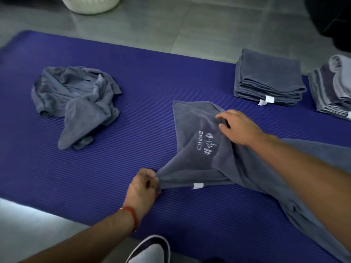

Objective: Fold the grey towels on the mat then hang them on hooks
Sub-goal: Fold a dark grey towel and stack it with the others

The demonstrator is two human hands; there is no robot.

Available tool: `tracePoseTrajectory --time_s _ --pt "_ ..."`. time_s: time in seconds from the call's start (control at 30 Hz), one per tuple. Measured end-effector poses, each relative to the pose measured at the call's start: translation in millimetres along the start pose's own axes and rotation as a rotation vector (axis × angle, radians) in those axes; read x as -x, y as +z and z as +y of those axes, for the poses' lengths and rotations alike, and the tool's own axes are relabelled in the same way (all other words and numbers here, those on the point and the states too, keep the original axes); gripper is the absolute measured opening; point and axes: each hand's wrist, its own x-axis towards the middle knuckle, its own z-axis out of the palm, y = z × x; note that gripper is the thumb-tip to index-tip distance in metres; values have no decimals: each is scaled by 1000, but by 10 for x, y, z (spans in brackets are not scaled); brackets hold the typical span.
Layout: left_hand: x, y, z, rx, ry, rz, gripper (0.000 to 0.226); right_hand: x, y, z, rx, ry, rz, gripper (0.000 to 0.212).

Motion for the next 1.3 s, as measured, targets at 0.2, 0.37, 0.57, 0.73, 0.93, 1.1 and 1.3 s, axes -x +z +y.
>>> tracePoseTrajectory --time_s 0.2,0.37,0.57,0.73,0.93,1.1,1.3 --pt "-50 -991 -168 -498 72 59 11 -962 153 -686 40 -15 -67 40" --pt "2 -1091 -315 -429 -22 -39 17 -1529 374 -1186 122 6 -140 38" --pt "13 -1040 -318 -357 -73 -14 17 -1770 472 -1308 236 53 -222 12" --pt "22 -1170 -293 -267 -133 57 26 -1933 172 -1528 -36 -137 197 17" --pt "-93 -1393 -234 -186 -207 304 22 -2325 205 -1954 -131 -183 226 22" --pt "-338 -1648 -279 -262 -316 296 20 -2344 672 -1955 -142 -184 16 36" --pt "-266 -1580 -398 -593 -2 319 28 -1335 963 -1623 30 -441 -41 59"
